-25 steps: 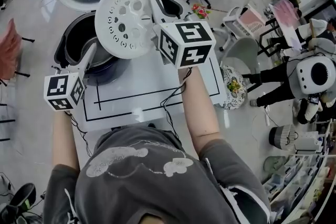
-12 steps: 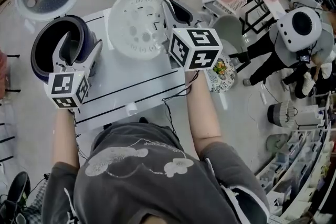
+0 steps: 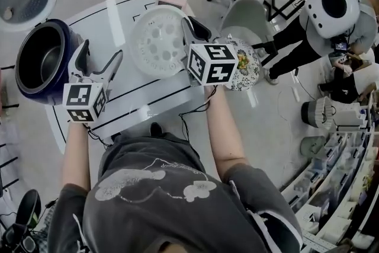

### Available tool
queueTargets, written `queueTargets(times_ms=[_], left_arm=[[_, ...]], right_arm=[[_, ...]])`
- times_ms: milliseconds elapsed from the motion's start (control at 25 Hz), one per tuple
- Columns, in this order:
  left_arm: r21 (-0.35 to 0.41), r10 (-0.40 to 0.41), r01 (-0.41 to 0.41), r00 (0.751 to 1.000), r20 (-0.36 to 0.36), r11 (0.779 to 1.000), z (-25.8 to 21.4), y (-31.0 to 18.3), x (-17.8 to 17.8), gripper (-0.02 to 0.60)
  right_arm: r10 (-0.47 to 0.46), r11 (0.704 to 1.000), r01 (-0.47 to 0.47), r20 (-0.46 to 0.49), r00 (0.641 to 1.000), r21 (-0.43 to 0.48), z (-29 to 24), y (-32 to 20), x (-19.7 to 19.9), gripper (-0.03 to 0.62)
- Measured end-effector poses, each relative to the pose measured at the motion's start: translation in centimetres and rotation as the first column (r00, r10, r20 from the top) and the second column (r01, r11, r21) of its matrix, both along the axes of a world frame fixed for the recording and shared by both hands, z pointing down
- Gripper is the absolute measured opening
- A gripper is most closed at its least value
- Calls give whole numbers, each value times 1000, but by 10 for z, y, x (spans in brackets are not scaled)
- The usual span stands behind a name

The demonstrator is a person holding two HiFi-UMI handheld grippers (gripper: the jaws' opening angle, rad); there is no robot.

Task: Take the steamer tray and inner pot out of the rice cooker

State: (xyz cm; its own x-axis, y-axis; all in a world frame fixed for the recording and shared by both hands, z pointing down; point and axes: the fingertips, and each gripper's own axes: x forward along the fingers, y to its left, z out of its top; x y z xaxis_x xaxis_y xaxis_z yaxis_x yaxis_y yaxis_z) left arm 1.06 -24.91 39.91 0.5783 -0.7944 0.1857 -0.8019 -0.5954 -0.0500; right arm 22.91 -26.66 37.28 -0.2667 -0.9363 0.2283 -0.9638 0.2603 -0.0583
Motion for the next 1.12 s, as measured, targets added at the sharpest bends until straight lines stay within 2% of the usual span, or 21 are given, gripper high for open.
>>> queueTargets(times_ms=[240,440,640,800,1120], left_arm=[[-62,7,-5,999,33,998,43,1,28,428],[-101,-36,42,998,57,994,64,7,27,428],[-114,-69,76,995,67,990,74,4,26,428],[-119,-70,79,995,76,990,76,2,31,428],[-147,-63,75,994,88,986,94,0,41,428]], right_arm=[[55,996,-51,51,997,-74,61,-9,46,55],[53,991,-45,65,996,-125,99,-19,61,55],[79,989,-62,125,989,-131,121,-43,79,55],[86,991,-77,77,993,-105,130,-56,88,55],[110,985,-93,111,988,-145,165,-70,99,57]])
